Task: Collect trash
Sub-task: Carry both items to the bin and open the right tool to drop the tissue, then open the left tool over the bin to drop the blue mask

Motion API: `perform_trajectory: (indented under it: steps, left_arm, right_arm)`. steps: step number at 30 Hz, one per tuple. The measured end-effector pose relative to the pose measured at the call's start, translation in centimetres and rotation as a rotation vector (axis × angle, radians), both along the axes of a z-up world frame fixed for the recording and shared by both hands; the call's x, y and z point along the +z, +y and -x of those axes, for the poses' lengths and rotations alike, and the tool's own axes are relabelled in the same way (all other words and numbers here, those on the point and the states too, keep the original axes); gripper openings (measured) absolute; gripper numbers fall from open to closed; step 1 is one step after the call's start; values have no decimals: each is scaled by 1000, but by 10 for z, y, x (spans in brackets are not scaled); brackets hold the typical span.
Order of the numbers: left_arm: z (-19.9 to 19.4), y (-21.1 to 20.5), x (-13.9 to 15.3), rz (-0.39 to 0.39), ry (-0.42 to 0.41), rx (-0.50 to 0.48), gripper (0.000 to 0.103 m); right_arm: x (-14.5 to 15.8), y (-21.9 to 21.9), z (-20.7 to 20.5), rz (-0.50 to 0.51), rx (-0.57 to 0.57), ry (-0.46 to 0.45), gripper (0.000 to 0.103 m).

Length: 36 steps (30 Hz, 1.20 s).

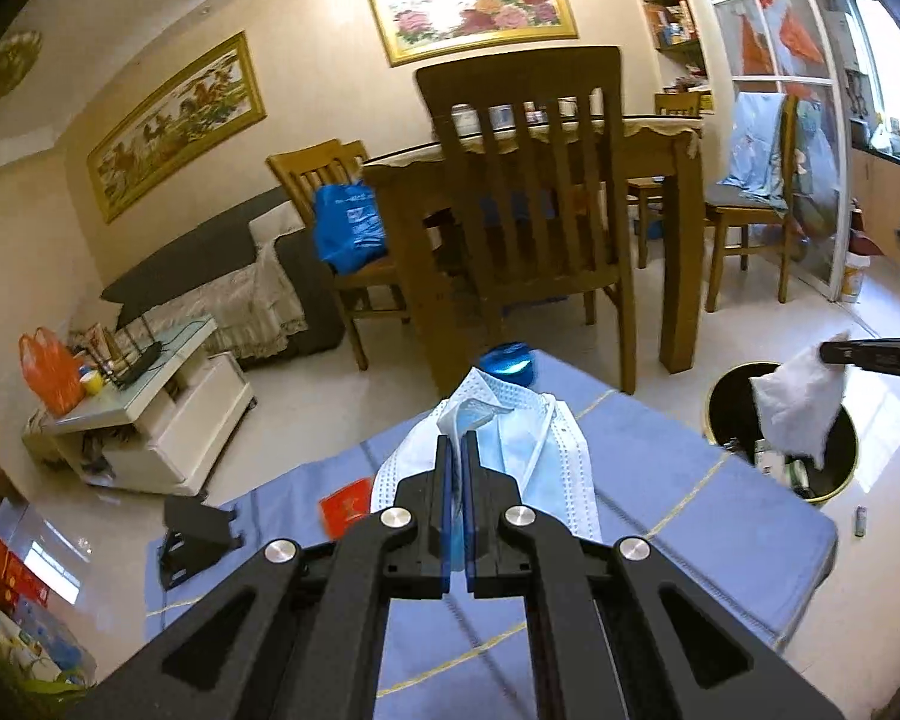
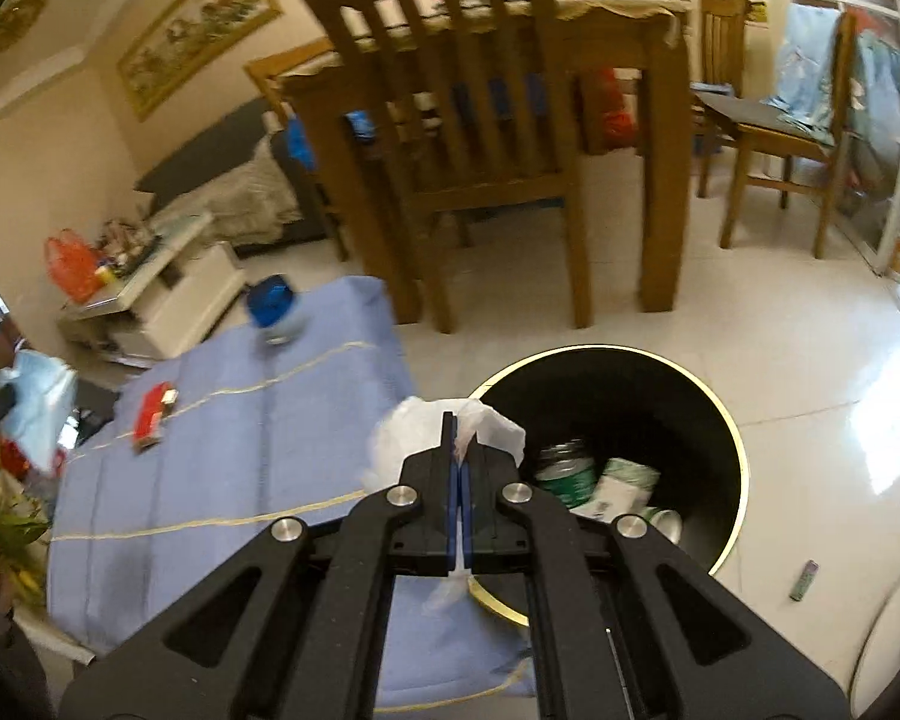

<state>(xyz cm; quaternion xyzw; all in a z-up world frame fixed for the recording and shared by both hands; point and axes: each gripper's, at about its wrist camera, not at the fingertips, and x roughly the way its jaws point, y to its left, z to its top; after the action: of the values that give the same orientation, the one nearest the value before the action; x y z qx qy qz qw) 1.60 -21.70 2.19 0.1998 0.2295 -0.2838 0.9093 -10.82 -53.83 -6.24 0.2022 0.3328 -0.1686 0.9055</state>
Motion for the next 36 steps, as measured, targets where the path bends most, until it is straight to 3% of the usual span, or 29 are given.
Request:
perform_trajectory:
  steps: [11, 12, 14, 15, 16, 27, 33, 36]
  left_arm:
    - [30, -73, -13, -31, 16, -104, 2]
    - [32, -80, -14, -35, 17, -114, 2]
    - [38, -93, -17, -42, 17, -136, 2]
    - [40, -98, -18, -44, 19, -146, 2]
    - [43, -105, -20, -48, 20, -161, 2]
    - [57, -172, -37, -111, 17, -268, 2]
    - [52, -238, -55, -140, 111, -327, 4]
    - [47, -260, -64, -143, 190, -356, 16]
  right_arm:
    - [-52, -58, -8, -3, -72, 125, 1]
    - [-58, -60, -10, -2, -67, 143, 4]
    - [-71, -65, -14, -10, -62, 186, 22]
    - [-76, -68, -14, -10, -70, 199, 60]
    - [-80, -70, -12, 6, -89, 211, 84]
    - [-86, -107, 44, -78, -192, 104, 87]
    - [-92, -127, 73, -118, -257, 89, 87]
    - [-92, -131, 86, -134, -287, 75, 87]
